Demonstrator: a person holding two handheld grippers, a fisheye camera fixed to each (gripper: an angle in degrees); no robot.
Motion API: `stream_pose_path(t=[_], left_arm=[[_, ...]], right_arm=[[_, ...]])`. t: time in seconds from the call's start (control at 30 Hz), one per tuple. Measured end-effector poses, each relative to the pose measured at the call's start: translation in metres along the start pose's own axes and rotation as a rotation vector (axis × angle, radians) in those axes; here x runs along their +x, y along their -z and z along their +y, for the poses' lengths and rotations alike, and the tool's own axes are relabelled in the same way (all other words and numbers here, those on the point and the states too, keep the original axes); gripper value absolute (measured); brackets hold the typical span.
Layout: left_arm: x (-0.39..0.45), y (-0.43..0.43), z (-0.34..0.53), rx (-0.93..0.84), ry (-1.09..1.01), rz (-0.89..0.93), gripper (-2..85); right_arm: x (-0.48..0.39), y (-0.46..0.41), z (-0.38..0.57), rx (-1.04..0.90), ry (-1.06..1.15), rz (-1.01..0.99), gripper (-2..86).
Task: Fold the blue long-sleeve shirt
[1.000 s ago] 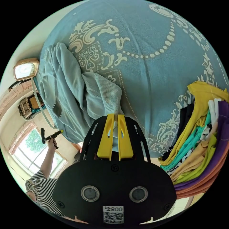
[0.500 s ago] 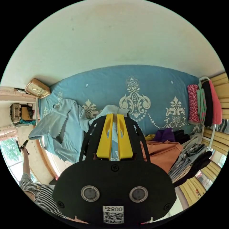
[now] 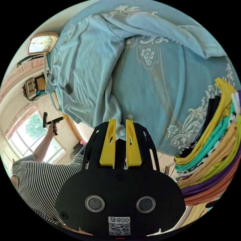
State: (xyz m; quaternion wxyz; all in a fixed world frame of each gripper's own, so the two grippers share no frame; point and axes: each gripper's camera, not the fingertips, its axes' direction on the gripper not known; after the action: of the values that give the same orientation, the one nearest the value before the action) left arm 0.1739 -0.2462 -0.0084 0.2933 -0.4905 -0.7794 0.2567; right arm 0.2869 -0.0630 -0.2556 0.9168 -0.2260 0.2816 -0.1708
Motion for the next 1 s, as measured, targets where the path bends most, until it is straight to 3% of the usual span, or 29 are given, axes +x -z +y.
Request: stream_pose_path(t=[0.13,0.47,0.8,1.0], left_arm=[[-0.016,-0.025,0.002,-0.020,-0.002,0.024,8.2],[-0.013,-0.076,-0.022,-0.113,-0.042,-0.039,3.5],[-0.063,-0.049,0.074,-0.071,-0.065,-0.012,2.2],[-0.095,-0.045,0.123,-0.052,-0.030,0.029,1.9]], right_arm=[[0.015,-0.041,0.003,-0.011,-0.057,-0.074,7.9],[0.009,-0.068,-0.023,-0.057,0.006,0.080,4.4],[0.022,-0.011,0.051,-0.116,0.119,-0.068,1.7],[0.037,0.040,0.106,-0.034,0.081,-0.196,1.4]])
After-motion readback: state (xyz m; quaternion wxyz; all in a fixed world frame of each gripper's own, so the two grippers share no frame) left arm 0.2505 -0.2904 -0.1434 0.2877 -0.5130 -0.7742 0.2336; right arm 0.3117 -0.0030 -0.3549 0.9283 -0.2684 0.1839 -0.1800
